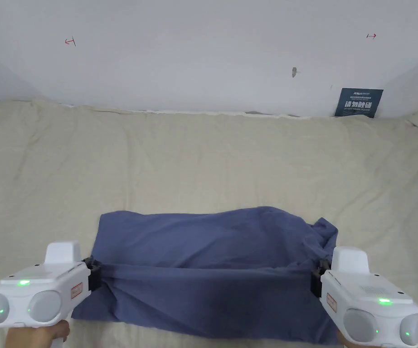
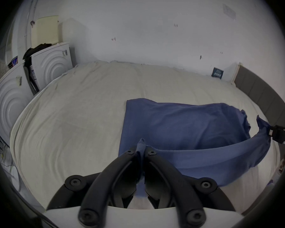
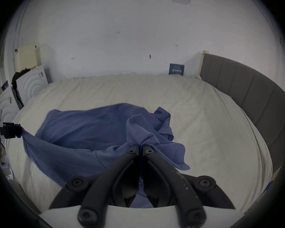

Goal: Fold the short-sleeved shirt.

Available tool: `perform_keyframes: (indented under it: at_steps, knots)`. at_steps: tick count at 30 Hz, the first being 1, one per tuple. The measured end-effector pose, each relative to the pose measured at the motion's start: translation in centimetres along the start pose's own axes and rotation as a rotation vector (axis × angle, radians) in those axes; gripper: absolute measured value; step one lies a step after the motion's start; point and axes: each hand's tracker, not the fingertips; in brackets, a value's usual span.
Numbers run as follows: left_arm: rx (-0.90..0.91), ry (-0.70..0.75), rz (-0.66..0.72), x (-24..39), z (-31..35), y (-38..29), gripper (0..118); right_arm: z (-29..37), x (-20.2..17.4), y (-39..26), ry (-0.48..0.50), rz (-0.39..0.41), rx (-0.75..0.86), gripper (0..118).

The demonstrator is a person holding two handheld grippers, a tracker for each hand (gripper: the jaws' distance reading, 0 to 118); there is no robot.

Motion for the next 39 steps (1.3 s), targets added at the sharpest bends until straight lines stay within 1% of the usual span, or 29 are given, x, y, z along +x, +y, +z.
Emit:
perform_keyframes:
  at_steps: [5,9,11,12,13,14,15,16,17,18,19,20,23,27,31,34,35,36,37,38,39]
  knots:
    - [-0.143,0.038,-0.037,0.8,-6.5,0.7,8,-6.0,-0.3,0.5,-0.013,-0.044,-0.135,5]
    - [-0.265,0.050,-0.007,0.9,-9.4,-0.5,8,-9.7,0.1,-1.1,-0.002,-0.108,-0.273,5]
    - [-0.209,0.044,0.009,0.8,-9.0,-0.6,8,-10.4,0.2,-2.3,-0.006,-0.142,-0.301,6]
    - [-0.216,0.043,0.010,0.7,-8.8,-0.6,10,-10.4,0.3,-2.7,0.001,-0.139,-0.306,6]
    - [-0.217,0.042,0.010,0.7,-8.7,-0.5,18,-10.3,0.2,-2.9,0.001,-0.136,-0.297,12]
    - [-0.217,0.039,0.007,0.7,-8.3,-0.2,32,-8.7,-0.6,-2.6,-0.007,-0.131,-0.275,24]
    - [-0.214,0.049,0.005,0.9,-7.9,0.1,64,-8.0,-0.9,-2.2,-0.016,-0.114,-0.266,37]
    - [-0.203,0.058,0.006,0.7,-7.4,0.3,85,-7.4,-1.0,-1.9,-0.017,-0.107,-0.253,54]
    - [-0.183,0.048,0.008,0.6,-6.5,0.5,102,-6.6,-0.7,-1.5,-0.004,-0.106,-0.221,75]
    - [-0.142,0.022,0.020,0.7,-5.4,1.0,110,-5.7,-0.4,-1.1,0.020,-0.116,-0.178,86]
    - [-0.098,0.012,0.036,0.9,-4.2,1.4,110,-4.5,-0.3,-0.6,0.041,-0.125,-0.140,93]
    - [-0.043,0.005,0.052,1.1,-2.2,2.0,110,-2.9,-0.2,0.0,0.062,-0.129,-0.095,97]
    - [0.098,-0.017,0.077,1.7,2.4,3.5,110,1.7,0.0,2.0,0.071,-0.104,0.050,96]
    - [0.308,-0.013,0.046,2.8,8.6,4.8,110,9.0,-0.2,3.8,0.060,-0.057,0.256,97]
    - [0.454,0.047,-0.018,4.0,13.5,4.1,111,14.8,-0.2,3.3,0.000,-0.004,0.422,97]
    - [0.531,0.079,-0.050,4.5,15.6,2.5,108,17.4,-0.2,2.1,-0.067,0.041,0.473,96]
    - [0.548,0.086,-0.056,4.6,16.1,2.0,102,18.1,-0.2,1.7,-0.089,0.050,0.483,93]
    - [0.559,0.091,-0.055,4.7,16.5,1.5,95,18.7,-0.1,1.2,-0.108,0.070,0.500,88]
    - [0.564,0.096,-0.055,4.7,16.9,1.0,85,19.1,0.0,0.7,-0.115,0.074,0.505,79]
    - [0.563,0.093,-0.052,4.7,17.2,0.5,65,19.3,0.0,0.3,-0.114,0.074,0.505,62]
    - [0.565,0.086,-0.047,4.7,17.5,0.0,43,19.6,0.2,-0.1,-0.113,0.076,0.504,42]
